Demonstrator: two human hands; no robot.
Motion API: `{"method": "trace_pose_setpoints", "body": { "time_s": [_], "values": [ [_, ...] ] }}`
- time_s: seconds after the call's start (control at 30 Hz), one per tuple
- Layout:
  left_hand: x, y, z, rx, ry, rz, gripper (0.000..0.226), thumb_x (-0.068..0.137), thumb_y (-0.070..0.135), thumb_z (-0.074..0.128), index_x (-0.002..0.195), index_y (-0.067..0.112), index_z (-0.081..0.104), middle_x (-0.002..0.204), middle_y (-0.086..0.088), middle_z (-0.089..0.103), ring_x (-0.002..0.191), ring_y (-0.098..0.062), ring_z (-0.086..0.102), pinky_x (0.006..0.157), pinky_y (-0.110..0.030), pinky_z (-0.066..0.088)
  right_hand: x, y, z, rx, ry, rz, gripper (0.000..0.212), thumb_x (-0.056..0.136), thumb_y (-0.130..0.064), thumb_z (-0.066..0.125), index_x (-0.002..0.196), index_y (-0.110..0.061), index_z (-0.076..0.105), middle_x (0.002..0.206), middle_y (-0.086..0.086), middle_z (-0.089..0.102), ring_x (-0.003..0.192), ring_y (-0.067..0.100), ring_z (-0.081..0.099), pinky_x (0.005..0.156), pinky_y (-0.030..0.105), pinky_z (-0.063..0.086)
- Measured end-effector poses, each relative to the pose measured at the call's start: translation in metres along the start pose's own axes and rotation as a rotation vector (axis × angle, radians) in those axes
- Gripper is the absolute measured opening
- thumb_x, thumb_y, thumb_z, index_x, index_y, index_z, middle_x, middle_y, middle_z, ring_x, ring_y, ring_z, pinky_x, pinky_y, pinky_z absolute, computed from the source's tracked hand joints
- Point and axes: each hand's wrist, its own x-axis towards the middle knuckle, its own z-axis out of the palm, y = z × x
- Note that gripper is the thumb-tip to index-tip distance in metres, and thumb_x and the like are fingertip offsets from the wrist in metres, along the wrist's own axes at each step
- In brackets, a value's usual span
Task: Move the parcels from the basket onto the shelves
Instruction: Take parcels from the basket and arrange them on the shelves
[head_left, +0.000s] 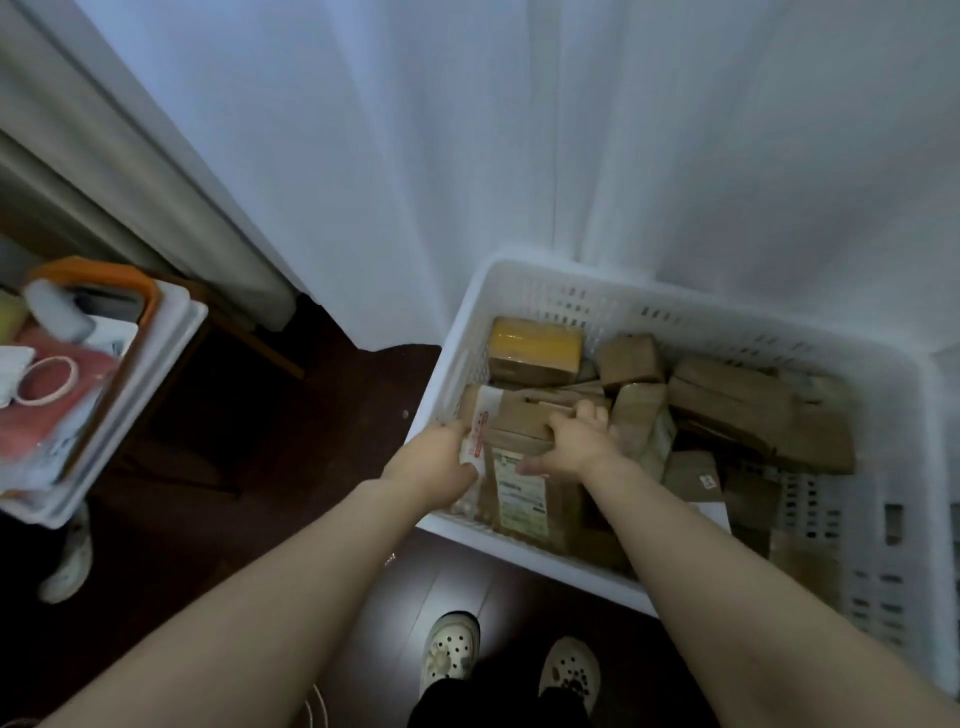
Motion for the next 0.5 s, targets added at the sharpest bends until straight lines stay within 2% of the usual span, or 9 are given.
{"method": "trace_pose_setpoints", "body": {
  "time_s": [0.07,0.1,0.13,0.2,0.27,0.33,0.43,0.5],
  "values": [
    [0.001,0.0,0.004,0.005,-0.002,0.005,0.056,0.093,0.022,0.053,0.145,0.015,0.035,0.142,-0.007,0.044,0.123,-0.025,0.049,0.097,-0.035,0.045,0.004,-0.001,0.005,0.076,0.015,0.014,0.098,0.066,-0.061,0.075,0.145,-0.026,0.029,0.155,0.015,0.003,0.144,0.036,-0.003,0.114,0.053,0.015],
    [0.002,0.0,0.005,0.006,-0.002,0.01,0.055,0.093,0.021,0.052,0.145,0.016,0.035,0.142,-0.007,0.044,0.122,-0.026,0.05,0.096,-0.035,0.046,0.007,-0.001,0.006,0.127,0.006,0.014,0.098,0.065,-0.057,0.078,0.144,-0.025,0.031,0.157,0.014,0.001,0.145,0.036,-0.004,0.115,0.053,0.016],
    [0.002,0.0,0.007,0.005,0.004,0.017,0.054,0.093,0.02,0.052,0.145,0.016,0.035,0.141,-0.007,0.045,0.122,-0.026,0.05,0.095,-0.035,0.045,0.01,-0.001,0.007,0.168,0.002,0.011,0.094,0.064,-0.052,0.081,0.14,-0.023,0.035,0.155,0.015,0.009,0.144,0.036,0.008,0.114,0.052,0.025],
    [0.002,0.001,0.008,-0.009,0.025,0.021,0.053,0.094,0.02,0.051,0.144,0.015,0.036,0.141,-0.008,0.045,0.122,-0.027,0.049,0.096,-0.036,0.045,0.012,-0.002,0.005,0.202,0.015,0.001,0.079,0.065,-0.042,0.083,0.129,-0.022,0.042,0.138,0.011,0.035,0.127,0.029,0.038,0.101,0.045,0.043],
    [-0.001,-0.001,0.008,-0.037,0.031,0.014,0.052,0.094,0.02,0.051,0.144,0.014,0.037,0.141,-0.008,0.045,0.124,-0.027,0.049,0.096,-0.035,0.045,0.007,-0.002,0.003,0.196,0.041,-0.019,0.072,0.063,-0.041,0.084,0.122,-0.027,0.045,0.128,0.005,0.039,0.117,0.025,0.043,0.095,0.04,0.046],
    [-0.009,-0.001,0.003,-0.064,0.026,0.006,0.051,0.094,0.021,0.052,0.142,0.013,0.039,0.14,-0.009,0.047,0.122,-0.027,0.05,0.096,-0.035,0.046,-0.006,0.003,-0.002,0.21,0.067,-0.043,0.079,0.061,-0.045,0.083,0.128,-0.033,0.044,0.13,0.003,0.036,0.118,0.025,0.043,0.098,0.042,0.045],
    [-0.027,0.009,-0.014,-0.136,0.042,-0.032,0.049,0.093,0.023,0.054,0.139,0.012,0.042,0.131,-0.01,0.054,0.115,-0.026,0.055,0.092,-0.036,0.048,-0.034,0.015,-0.026,0.53,0.188,0.005,0.085,0.06,-0.047,0.083,0.133,-0.037,0.041,0.135,0.004,0.039,0.119,0.026,0.046,0.098,0.046,0.046],
    [-0.037,0.02,-0.029,-0.288,0.101,-0.052,0.039,0.092,0.023,0.057,0.129,0.016,0.049,0.114,-0.006,0.06,0.101,-0.023,0.06,0.084,-0.032,0.048,-0.06,0.024,-0.055,0.836,0.308,0.053,0.085,0.063,-0.04,0.085,0.136,-0.032,0.043,0.14,0.004,0.041,0.122,0.024,0.046,0.1,0.043,0.045]
  ]
}}
